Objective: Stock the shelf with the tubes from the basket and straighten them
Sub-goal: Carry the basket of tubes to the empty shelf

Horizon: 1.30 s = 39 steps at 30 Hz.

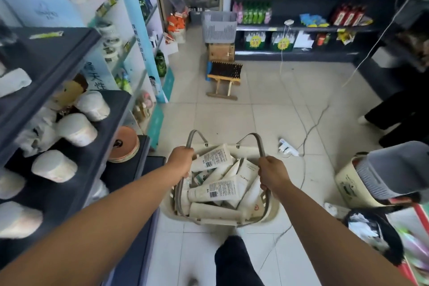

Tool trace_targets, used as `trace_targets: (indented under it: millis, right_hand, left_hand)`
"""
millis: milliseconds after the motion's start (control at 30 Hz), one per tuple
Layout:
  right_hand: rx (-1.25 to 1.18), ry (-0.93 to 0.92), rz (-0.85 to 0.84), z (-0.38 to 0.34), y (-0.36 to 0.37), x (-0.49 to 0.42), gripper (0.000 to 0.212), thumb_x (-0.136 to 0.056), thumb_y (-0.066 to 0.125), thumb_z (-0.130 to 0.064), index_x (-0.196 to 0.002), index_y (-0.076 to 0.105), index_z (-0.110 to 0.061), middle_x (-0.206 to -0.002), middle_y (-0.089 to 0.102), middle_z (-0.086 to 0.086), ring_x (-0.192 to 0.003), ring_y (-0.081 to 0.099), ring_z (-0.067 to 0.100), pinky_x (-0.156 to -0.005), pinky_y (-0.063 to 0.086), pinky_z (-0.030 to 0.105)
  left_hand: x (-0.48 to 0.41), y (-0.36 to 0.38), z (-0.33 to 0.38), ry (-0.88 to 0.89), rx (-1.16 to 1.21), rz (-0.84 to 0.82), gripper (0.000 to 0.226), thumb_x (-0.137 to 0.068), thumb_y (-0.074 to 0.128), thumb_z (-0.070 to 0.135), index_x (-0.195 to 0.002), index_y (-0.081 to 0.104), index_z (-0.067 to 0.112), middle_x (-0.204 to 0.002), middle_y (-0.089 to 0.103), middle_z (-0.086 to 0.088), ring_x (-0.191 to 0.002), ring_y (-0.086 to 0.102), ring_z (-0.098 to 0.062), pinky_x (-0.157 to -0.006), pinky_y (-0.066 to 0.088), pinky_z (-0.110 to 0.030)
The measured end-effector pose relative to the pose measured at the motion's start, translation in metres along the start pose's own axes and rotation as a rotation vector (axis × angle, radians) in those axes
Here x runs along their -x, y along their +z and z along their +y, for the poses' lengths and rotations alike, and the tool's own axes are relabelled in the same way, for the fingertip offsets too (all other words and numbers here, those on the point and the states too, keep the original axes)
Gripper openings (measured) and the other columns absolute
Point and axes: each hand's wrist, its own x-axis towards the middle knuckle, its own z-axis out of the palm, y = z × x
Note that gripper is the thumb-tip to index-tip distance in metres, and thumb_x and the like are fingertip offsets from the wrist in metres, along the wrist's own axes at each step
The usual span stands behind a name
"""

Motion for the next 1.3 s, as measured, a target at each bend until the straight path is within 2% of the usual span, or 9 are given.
trace_targets:
  millis: [67, 133, 300, 433, 867, 1000, 1100, 1200, 1300]
  right_hand:
    - [0.019, 0.008, 0.004, -0.009, -0.007, -0.029, 0.016, -0.089, 0.042, -0.015, -0.075, 0.046, -0.010, -0.060, 0.041, 0.006, -0.044, 0.031, 0.017, -0.042, 0.029, 0.025]
    - [0.057, 0.013, 0.004, -0.019, -0.014, -0.058, 0.018, -0.089, 0.042, -0.015, -0.073, 0.047, -0.009, -0.059, 0.042, 0.006, -0.044, 0.034, 0.019, -0.042, 0.032, 0.026]
    - [0.099, 0.026, 0.012, -0.053, -0.037, -0.133, 0.020, -0.089, 0.041, -0.019, -0.073, 0.047, -0.009, -0.066, 0.043, 0.010, -0.047, 0.038, 0.022, -0.045, 0.035, 0.029]
    - [0.060, 0.025, 0.014, -0.084, -0.056, -0.184, 0.021, -0.090, 0.040, -0.020, -0.074, 0.047, -0.010, -0.068, 0.037, 0.008, -0.052, 0.033, 0.019, -0.044, 0.029, 0.026]
    - [0.035, 0.007, 0.146, -0.166, -0.094, -0.330, 0.021, -0.087, 0.044, -0.021, -0.071, 0.052, -0.011, -0.062, 0.044, 0.004, -0.050, 0.035, 0.020, -0.046, 0.030, 0.027]
    - [0.002, 0.025, 0.210, -0.199, -0.102, -0.385, 0.027, -0.087, 0.043, -0.017, -0.061, 0.043, -0.016, -0.058, 0.038, 0.003, -0.047, 0.031, 0.018, -0.044, 0.026, 0.026]
    - [0.001, 0.042, 0.251, -0.228, -0.108, -0.424, 0.024, -0.089, 0.042, -0.017, -0.066, 0.047, -0.015, -0.061, 0.038, 0.004, -0.049, 0.033, 0.019, -0.042, 0.028, 0.024]
    - [-0.052, 0.036, 0.289, -0.252, -0.114, -0.460, 0.021, -0.089, 0.047, -0.020, -0.070, 0.045, -0.011, -0.067, 0.039, 0.008, -0.049, 0.032, 0.019, -0.043, 0.028, 0.025]
    - [-0.097, 0.042, 0.318, -0.279, -0.120, -0.494, 0.018, -0.088, 0.047, -0.021, -0.073, 0.046, -0.011, -0.068, 0.037, 0.007, -0.048, 0.029, 0.017, -0.043, 0.026, 0.026]
  left_hand:
    - [-0.020, 0.012, 0.019, -0.007, -0.031, -0.011, 0.020, -0.095, 0.043, 0.017, -0.088, 0.054, 0.001, -0.058, 0.039, -0.004, -0.041, 0.033, -0.022, -0.043, 0.026, -0.024]
    - [-0.036, 0.023, 0.038, -0.021, -0.056, -0.013, 0.018, -0.095, 0.042, 0.016, -0.078, 0.046, 0.010, -0.058, 0.038, -0.005, -0.041, 0.034, -0.023, -0.043, 0.026, -0.025]
    - [-0.076, 0.051, 0.094, 0.038, -0.076, -0.006, 0.012, -0.096, 0.043, 0.014, -0.085, 0.048, 0.011, -0.060, 0.040, -0.005, -0.046, 0.036, -0.021, -0.044, 0.030, -0.023]
    - [-0.105, 0.073, 0.138, -0.018, 0.007, 0.011, 0.023, -0.093, 0.044, 0.011, -0.070, 0.043, 0.012, -0.057, 0.033, -0.006, -0.043, 0.026, -0.022, -0.045, 0.021, -0.021]
    - [-0.225, 0.150, 0.268, 0.060, -0.057, -0.085, 0.026, -0.096, 0.045, 0.011, -0.070, 0.046, 0.013, -0.059, 0.038, -0.005, -0.044, 0.032, -0.021, -0.045, 0.026, -0.025]
    - [-0.284, 0.176, 0.317, 0.064, -0.059, -0.130, 0.026, -0.096, 0.043, 0.011, -0.070, 0.044, 0.010, -0.057, 0.035, -0.008, -0.041, 0.029, -0.019, -0.045, 0.021, -0.023]
    - [-0.325, 0.190, 0.362, 0.114, -0.078, -0.191, 0.019, -0.098, 0.041, 0.013, -0.079, 0.045, 0.010, -0.058, 0.036, -0.005, -0.044, 0.031, -0.017, -0.044, 0.025, -0.023]
    - [-0.359, 0.199, 0.409, 0.095, -0.031, -0.208, 0.026, -0.099, 0.041, 0.010, -0.073, 0.045, 0.011, -0.054, 0.030, -0.001, -0.040, 0.024, -0.014, -0.043, 0.018, -0.021]
    - [-0.390, 0.210, 0.454, 0.116, -0.039, -0.234, 0.024, -0.099, 0.042, 0.015, -0.076, 0.045, 0.014, -0.057, 0.030, -0.001, -0.044, 0.023, -0.015, -0.042, 0.019, -0.021]
